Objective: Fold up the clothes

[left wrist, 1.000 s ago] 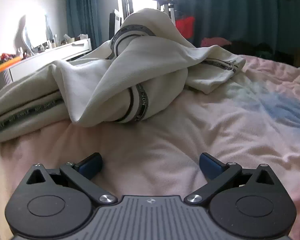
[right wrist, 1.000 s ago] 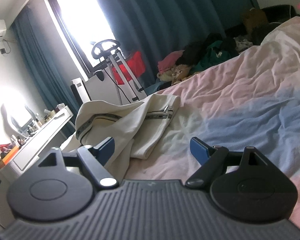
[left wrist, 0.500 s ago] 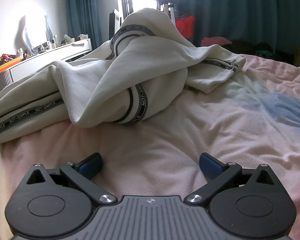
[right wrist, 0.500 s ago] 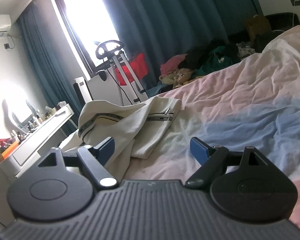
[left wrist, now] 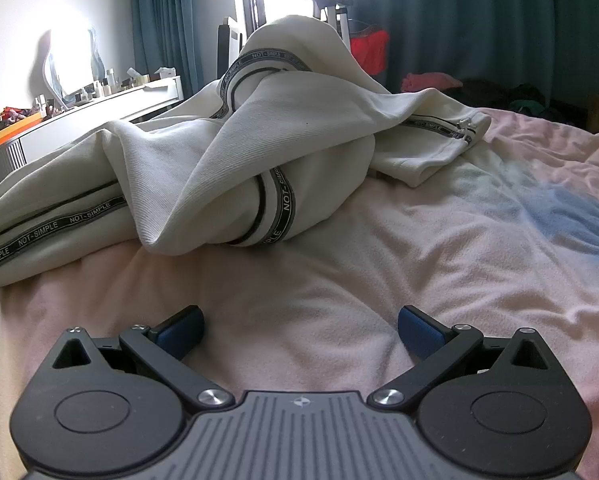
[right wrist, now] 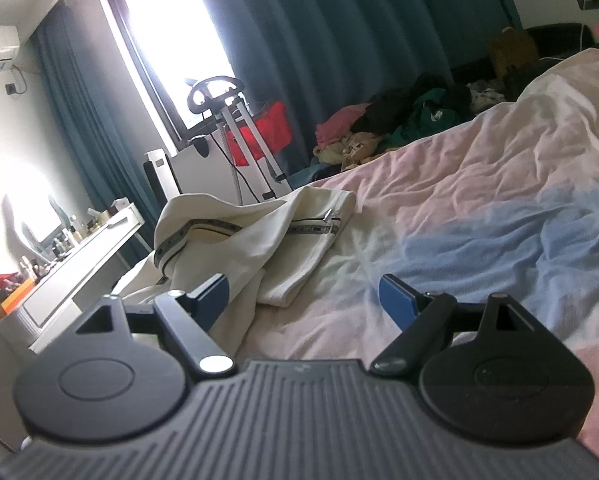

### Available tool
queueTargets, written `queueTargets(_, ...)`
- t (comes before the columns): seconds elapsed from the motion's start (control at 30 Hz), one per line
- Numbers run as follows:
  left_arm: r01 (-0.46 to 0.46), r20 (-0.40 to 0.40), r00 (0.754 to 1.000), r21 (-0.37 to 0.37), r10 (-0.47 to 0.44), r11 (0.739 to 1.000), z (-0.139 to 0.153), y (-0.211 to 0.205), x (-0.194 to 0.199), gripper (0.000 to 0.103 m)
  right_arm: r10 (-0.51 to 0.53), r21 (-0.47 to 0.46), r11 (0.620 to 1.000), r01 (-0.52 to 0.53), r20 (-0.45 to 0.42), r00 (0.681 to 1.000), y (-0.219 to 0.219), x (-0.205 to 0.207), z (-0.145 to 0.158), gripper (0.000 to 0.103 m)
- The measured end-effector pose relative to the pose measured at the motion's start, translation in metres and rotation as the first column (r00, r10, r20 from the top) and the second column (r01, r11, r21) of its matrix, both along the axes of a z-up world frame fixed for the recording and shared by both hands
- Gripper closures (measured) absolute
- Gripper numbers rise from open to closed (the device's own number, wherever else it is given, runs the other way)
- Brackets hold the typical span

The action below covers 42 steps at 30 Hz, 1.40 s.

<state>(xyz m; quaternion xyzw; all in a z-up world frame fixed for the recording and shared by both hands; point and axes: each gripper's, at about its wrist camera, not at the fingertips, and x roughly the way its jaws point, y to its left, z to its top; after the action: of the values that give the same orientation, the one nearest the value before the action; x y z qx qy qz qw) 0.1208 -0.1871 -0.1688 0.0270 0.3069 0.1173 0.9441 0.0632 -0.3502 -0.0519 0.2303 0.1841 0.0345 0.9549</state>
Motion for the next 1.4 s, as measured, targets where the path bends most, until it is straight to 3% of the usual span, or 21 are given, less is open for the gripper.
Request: queueTargets(1.4, 0.002, 0.002, 1.000, 0.000, -0.002, 1.000, 0.0006, 0.0019, -0.0025, 0.000, -0.030, 0.034, 0.999, 0.030, -0.001, 1.000, -0.0063, -0.0035, 0.0016, 0.019)
